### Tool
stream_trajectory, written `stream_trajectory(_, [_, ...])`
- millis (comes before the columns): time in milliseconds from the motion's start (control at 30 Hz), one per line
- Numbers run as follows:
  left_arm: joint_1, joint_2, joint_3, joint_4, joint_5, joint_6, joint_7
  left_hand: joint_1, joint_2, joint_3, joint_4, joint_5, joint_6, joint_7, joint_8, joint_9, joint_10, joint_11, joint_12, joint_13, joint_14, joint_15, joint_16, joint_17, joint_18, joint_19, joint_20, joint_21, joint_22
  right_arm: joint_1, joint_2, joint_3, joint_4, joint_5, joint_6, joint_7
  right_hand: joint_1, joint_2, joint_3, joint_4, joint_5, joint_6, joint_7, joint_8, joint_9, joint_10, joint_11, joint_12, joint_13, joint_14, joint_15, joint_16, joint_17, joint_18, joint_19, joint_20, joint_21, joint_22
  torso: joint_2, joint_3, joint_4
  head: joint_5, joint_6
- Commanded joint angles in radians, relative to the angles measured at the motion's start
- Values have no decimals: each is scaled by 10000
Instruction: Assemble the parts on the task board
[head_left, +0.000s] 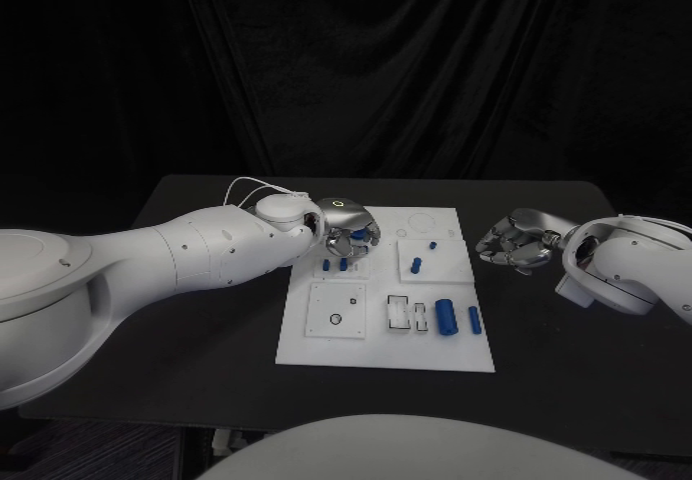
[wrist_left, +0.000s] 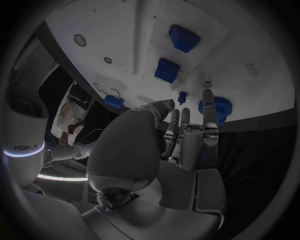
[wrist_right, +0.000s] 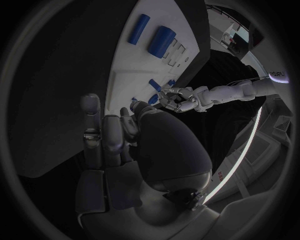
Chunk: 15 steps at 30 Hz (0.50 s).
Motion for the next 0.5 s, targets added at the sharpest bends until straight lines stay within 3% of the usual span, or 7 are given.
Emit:
stream_trajectory(33, [-26, -5, 11, 23, -42, -486, 175, -36, -17, 3, -134, -1, 108, 37, -59, -49, 131, -32, 125, 17, 5, -19, 22, 226, 52, 104, -31, 8, 2, -24, -5, 5, 17, -13, 104, -102, -7, -86, 49, -14, 58, 41, 6, 44, -10, -77, -7, -64, -21, -43, -27, -45, -17, 175, -30, -21, -58, 449, -5, -3, -12, 2, 2])
stream_trajectory(133, [-28, -48, 11, 51, -42, -867, 336, 3, 13, -46, -344, -2, 255, 99, -154, -170, 4, -140, 720, 478, -734, -61, -295, -766, 52, 33, -73, 0, -2, -24, -3, 5, 12, -13, 119, -110, -7, -86, 49, -14, 58, 41, 6, 44, -10, -77, -7, -64, -21, -43, -27, -45, -17, 175, -30, -21, -58, 449, -3, -1, -3, -18, 2])
stream_trajectory(167, [-29, -66, 11, 69, -42, -993, 384, -48, 25, -114, -424, -20, 334, 80, -220, -247, -224, -96, 1214, 902, -1308, -21, -517, -1366, 17, -832, 94, 18, 39, -24, -5, 5, 10, -13, 124, -112, -7, -86, 49, -14, 58, 41, 6, 44, -10, -77, -7, -64, -21, -43, -27, -45, -17, 175, -30, -21, -58, 449, -6, -2, 2, -25, 2])
stream_trajectory(267, [-29, -127, 12, 131, -42, -1263, 510, -72, 25, -165, -554, -49, 374, 88, -311, -330, -516, -121, 1802, 1423, -2610, 89, -1011, -2605, 77, -1141, 155, -2, 1, -24, -11, 5, 6, -13, 132, -114, -6, -87, 56, -16, 62, 39, 5, 44, -11, -82, -7, -69, -26, -51, -27, -60, -34, 178, -37, -21, -82, 444, -8, -1, 2, -32, 2])
stream_trajectory(367, [-28, -217, 12, 219, -42, -1505, 656, -133, 30, -208, -677, -111, 420, 87, -388, -400, -1011, -99, 2414, 2007, -2921, 199, -695, -2133, 61, -1727, 318, -20, -3, -24, -12, 5, 2, -13, 137, -115, -6, -87, 56, -16, 62, 39, 5, 44, -11, -82, -7, -69, -26, -51, -27, -60, -34, 178, -37, -21, -82, 444, -1, -3, -2, -30, 2])
stream_trajectory(400, [-27, -252, 12, 249, -42, -1604, 727, -224, 8, -250, -717, -160, 407, 44, -427, -430, -1355, -119, 2646, 2251, -3332, 220, -476, -1829, 58, -2607, 605, 65, 84, -24, -14, 5, 3, -13, 138, -115, -6, -87, 56, -16, 62, 39, 5, 44, -11, -82, -7, -69, -26, -51, -27, -60, -34, 178, -37, -21, -82, 444, -1, -5, 3, -39, 2])
stream_trajectory(500, [-17, -381, 13, 366, -42, -1985, 991, -221, -13, -163, -913, -521, 380, -60, -418, -434, -1847, -266, 2979, 2538, -4200, 156, -82, -1529, 41, -3586, 587, 0, 10, -24, -24, 5, 7, -13, 147, -117, -3, -95, 66, -22, 66, 32, 5, 41, -15, -99, -8, -86, -45, -58, -28, -71, -44, 182, -46, -22, -115, 437, -10, 0, 13, -67, 2])
